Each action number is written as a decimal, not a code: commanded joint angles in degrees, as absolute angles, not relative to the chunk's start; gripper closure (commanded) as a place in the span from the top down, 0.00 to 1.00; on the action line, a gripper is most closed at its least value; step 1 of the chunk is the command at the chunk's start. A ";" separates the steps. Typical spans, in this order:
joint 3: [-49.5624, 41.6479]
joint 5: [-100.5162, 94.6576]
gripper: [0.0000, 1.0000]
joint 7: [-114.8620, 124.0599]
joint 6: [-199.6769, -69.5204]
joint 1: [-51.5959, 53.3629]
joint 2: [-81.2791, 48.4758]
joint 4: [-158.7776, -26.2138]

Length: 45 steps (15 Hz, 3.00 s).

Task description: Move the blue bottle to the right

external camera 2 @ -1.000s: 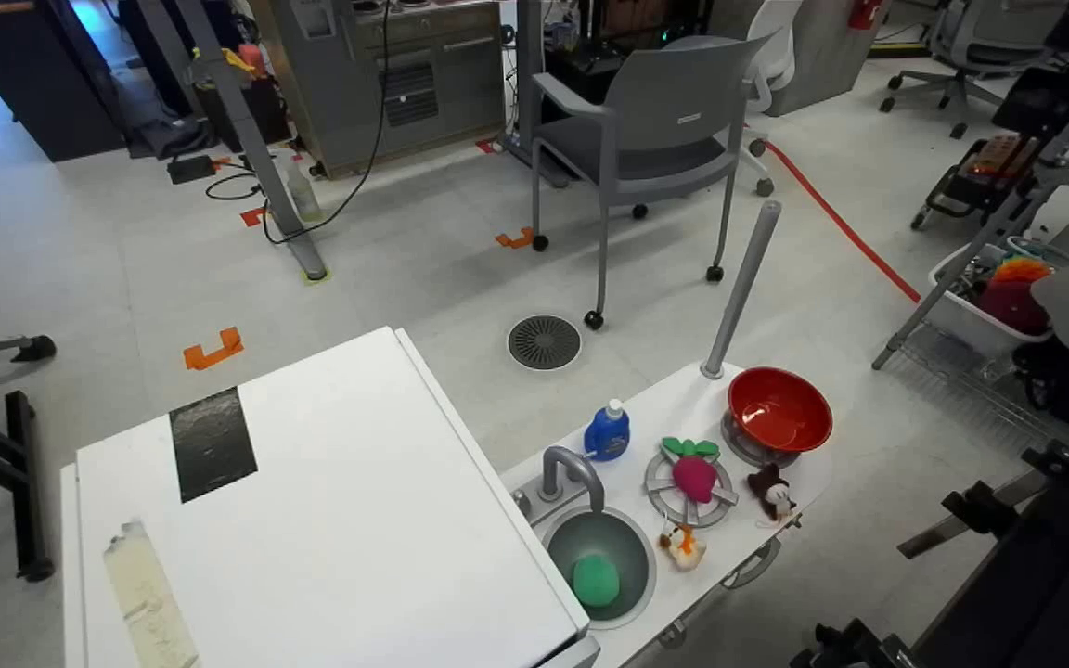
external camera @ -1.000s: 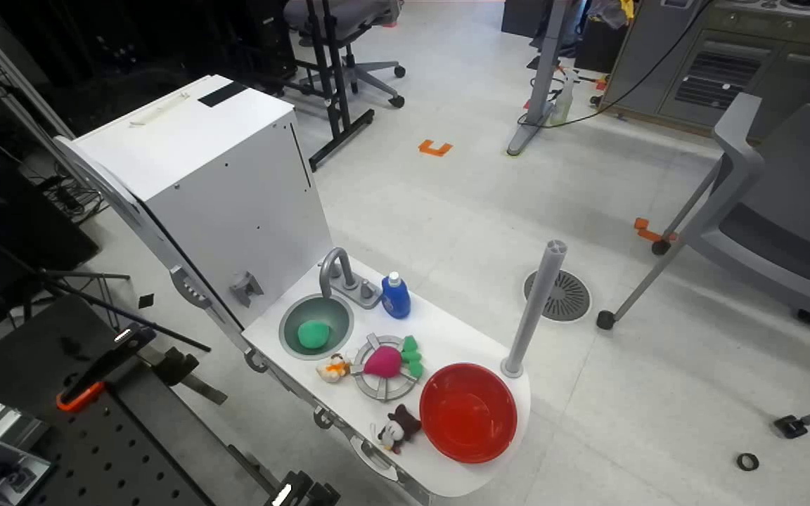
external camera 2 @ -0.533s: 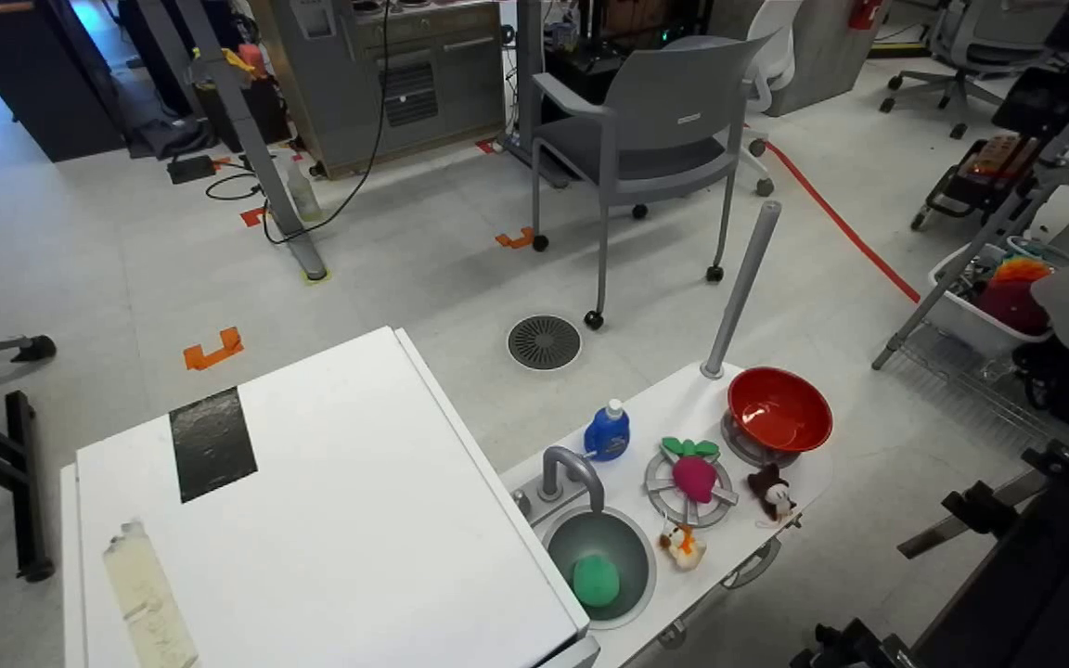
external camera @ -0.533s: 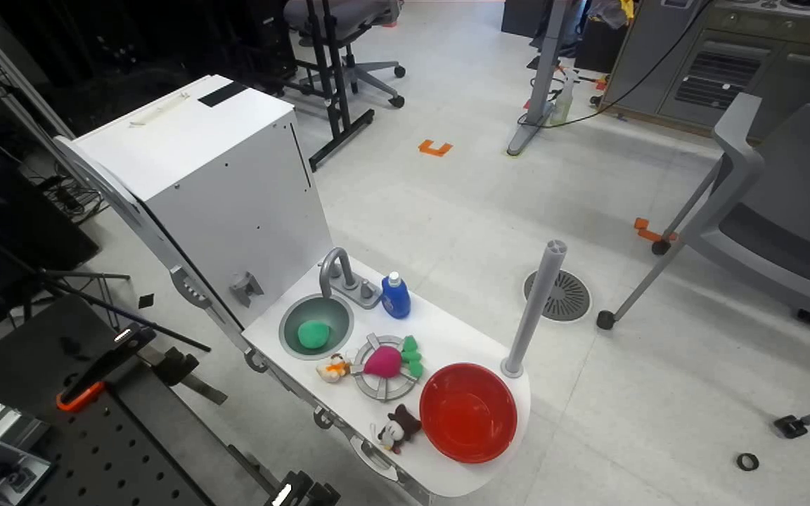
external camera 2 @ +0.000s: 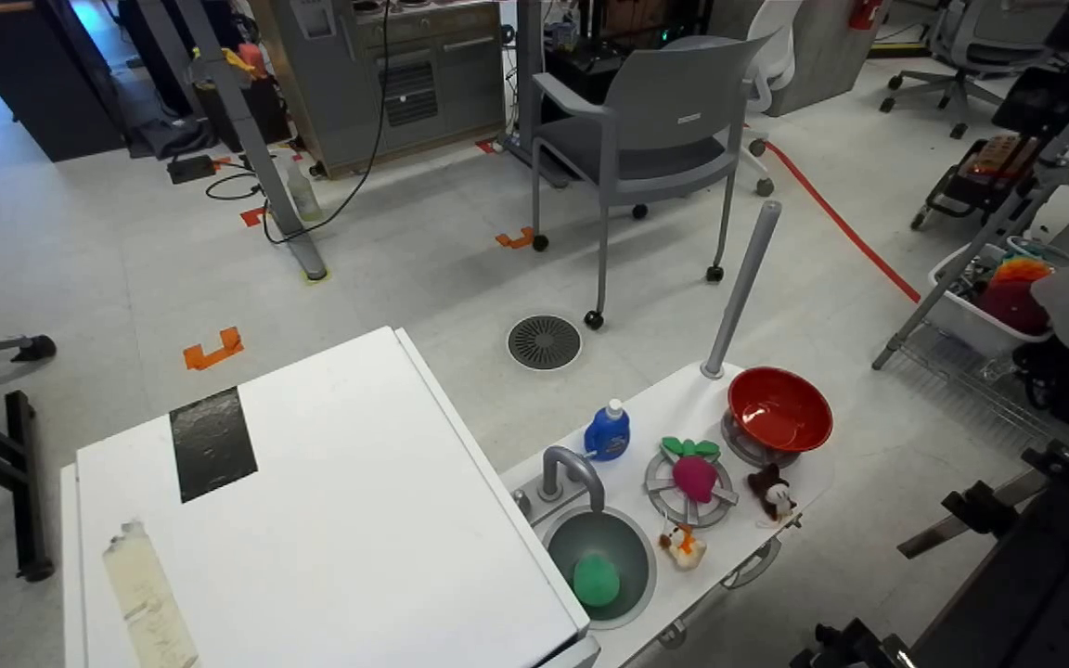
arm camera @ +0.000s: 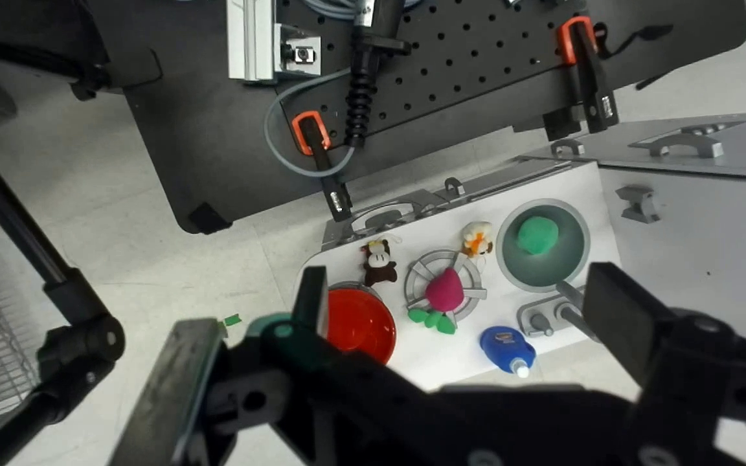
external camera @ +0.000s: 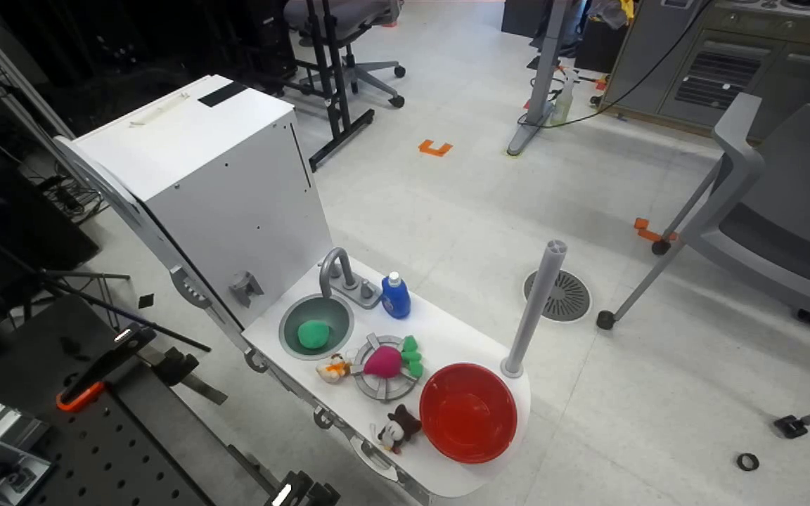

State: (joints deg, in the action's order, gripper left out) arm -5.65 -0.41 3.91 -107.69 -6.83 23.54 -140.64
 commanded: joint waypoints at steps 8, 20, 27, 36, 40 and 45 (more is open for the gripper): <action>-1.52 -2.47 1.00 13.86 -131.48 0.16 -18.51 -125.51; -5.80 -4.41 1.00 20.11 -136.67 5.19 -59.26 -87.15; -6.16 -3.86 1.00 19.33 -138.37 5.53 -58.41 -90.12; -5.12 -2.04 1.00 21.32 -135.48 5.42 -62.54 -83.89; -4.55 1.46 1.00 25.61 -137.88 6.87 -68.81 -75.05; -6.22 1.53 1.00 31.06 -132.13 9.77 -79.29 -60.50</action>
